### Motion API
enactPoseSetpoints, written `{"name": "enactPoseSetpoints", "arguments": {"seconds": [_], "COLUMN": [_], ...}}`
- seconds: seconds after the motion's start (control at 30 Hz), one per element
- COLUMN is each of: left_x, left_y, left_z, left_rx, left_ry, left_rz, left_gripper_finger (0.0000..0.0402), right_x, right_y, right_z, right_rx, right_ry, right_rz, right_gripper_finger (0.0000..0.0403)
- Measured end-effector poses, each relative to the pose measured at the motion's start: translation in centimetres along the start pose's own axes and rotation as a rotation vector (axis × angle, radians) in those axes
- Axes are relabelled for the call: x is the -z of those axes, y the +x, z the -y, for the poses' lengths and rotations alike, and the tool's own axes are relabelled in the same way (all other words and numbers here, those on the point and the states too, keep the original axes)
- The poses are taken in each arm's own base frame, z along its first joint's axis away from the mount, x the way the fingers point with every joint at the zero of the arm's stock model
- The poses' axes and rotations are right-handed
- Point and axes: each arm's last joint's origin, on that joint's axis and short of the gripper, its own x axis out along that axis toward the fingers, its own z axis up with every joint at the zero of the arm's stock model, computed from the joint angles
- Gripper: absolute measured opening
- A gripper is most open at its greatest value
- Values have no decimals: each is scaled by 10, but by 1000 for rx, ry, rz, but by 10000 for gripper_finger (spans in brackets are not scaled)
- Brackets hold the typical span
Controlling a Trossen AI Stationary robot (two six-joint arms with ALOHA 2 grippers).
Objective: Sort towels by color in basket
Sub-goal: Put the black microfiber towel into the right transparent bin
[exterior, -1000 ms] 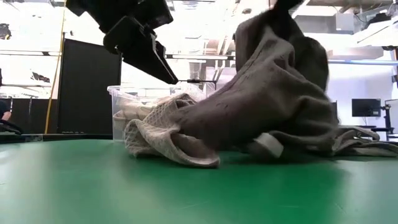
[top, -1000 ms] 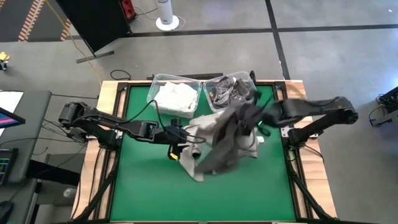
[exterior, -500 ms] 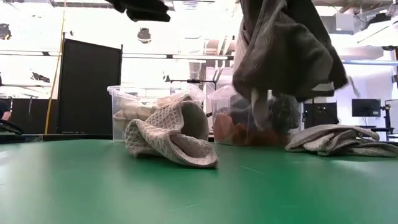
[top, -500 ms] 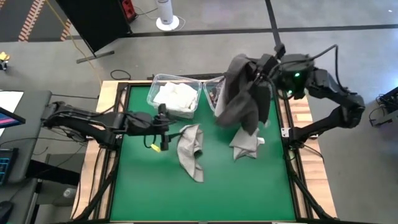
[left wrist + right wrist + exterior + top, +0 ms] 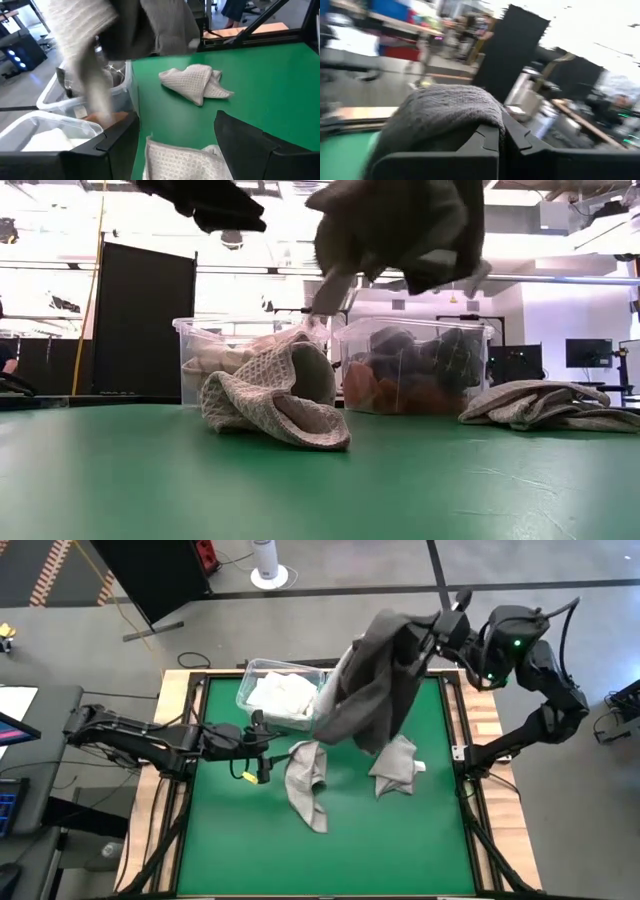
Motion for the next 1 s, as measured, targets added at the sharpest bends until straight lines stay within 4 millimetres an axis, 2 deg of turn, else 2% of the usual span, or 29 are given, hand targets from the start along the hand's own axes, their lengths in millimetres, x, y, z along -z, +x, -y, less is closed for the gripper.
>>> {"name": "enactPoseSetpoints", "arguments": {"seconds": [0.2,0.37,0.47,0.63,0.83,1.0], "left_x": [21,18,16,12,15,19], "left_y": [-2,-8,-8,-4,8,14], "left_z": [0,-3,-3,-2,4,6], "left_rx": [-43,-51,-50,-52,-28,-27], "left_ry": [-30,-86,-114,-144,-142,-129], "left_rz": [30,63,81,133,135,107], "left_gripper_finger": [247,247,247,247,247,247], "right_x": [6,16,18,24,44,59], "right_y": [-8,-12,-9,8,43,60], "right_z": [-15,-29,-36,-49,-76,-91], "right_rx": [-240,-469,-596,-692,-714,-722], "right_ry": [-12,-63,-33,22,18,33], "right_rz": [-28,-87,-86,-158,-350,-493], "right_gripper_finger": [22,22,22,23,25,52]}}
